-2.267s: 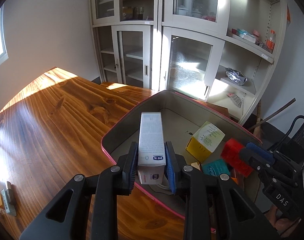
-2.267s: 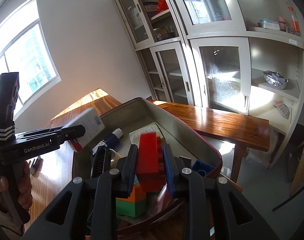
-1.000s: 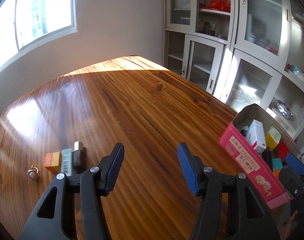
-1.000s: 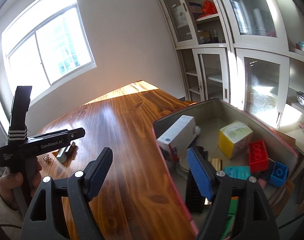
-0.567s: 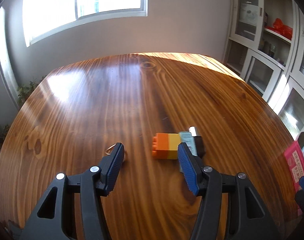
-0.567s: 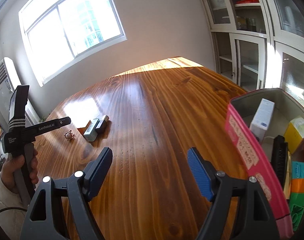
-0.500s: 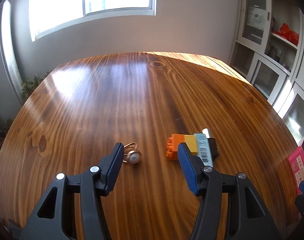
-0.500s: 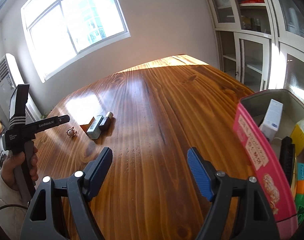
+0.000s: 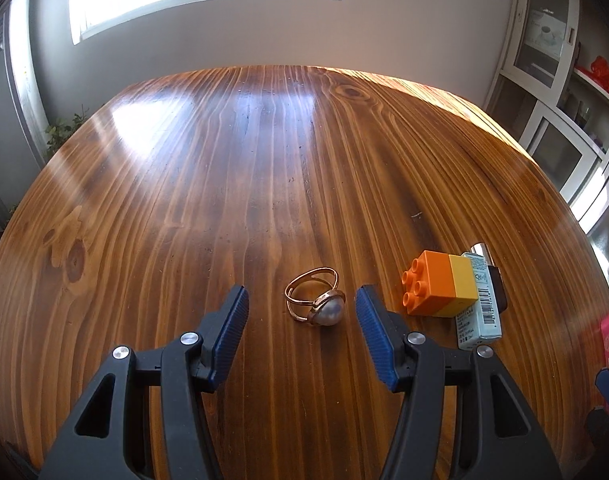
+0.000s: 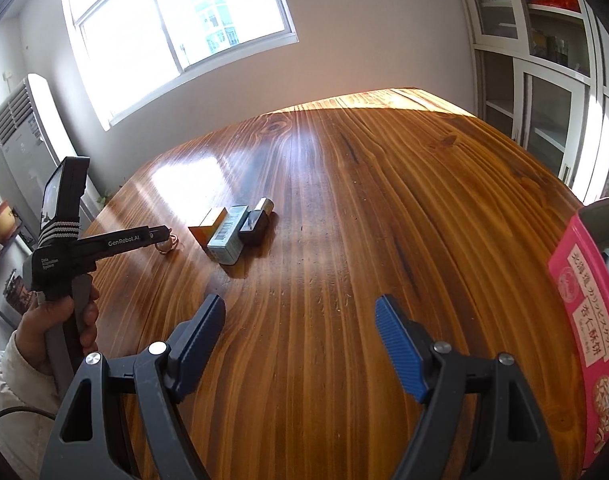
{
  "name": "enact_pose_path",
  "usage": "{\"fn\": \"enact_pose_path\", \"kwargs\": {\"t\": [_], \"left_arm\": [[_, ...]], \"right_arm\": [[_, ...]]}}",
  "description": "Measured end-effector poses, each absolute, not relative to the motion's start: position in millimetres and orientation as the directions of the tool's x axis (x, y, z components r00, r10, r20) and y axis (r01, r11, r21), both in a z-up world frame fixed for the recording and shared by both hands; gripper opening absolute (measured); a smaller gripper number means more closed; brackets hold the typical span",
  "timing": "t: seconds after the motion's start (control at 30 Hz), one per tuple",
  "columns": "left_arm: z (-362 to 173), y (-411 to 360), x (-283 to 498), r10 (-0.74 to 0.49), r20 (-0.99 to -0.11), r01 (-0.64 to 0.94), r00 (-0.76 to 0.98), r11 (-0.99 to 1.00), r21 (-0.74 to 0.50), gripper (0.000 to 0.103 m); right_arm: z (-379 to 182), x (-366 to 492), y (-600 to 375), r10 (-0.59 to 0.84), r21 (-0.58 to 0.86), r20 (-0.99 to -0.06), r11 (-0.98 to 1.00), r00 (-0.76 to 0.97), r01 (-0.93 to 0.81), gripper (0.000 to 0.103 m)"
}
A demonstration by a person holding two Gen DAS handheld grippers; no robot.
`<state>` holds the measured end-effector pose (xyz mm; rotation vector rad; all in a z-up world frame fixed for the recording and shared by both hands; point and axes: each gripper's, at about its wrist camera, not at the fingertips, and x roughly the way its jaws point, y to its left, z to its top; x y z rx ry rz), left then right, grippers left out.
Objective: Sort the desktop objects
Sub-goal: 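Withdraw both grippers from the tin and grasp the gold ring with left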
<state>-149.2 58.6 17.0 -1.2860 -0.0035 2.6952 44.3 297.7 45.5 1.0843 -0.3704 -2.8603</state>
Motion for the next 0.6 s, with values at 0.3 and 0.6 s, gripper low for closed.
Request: {"fn": "enact_pose_path", "kwargs": {"t": [0.3, 0.6], "left_arm": [[7.0, 58.8, -158.9, 0.133, -0.788, -0.132, -0.602, -0.989, -0.066, 0.06], [7.6, 58.0, -161.2, 0.119, -0.772, -0.133, -0.624, -0.99, -0.045, 0.051]], "right_arm": [[40.9, 31.9, 290.7, -0.163, 0.254, -0.656, -0.967, -0.737, -0.011, 0.081], [38.7, 26.7, 281.7, -0.163, 0.228, -0.668, -0.974, -0.726, 0.009, 0.081]]}}
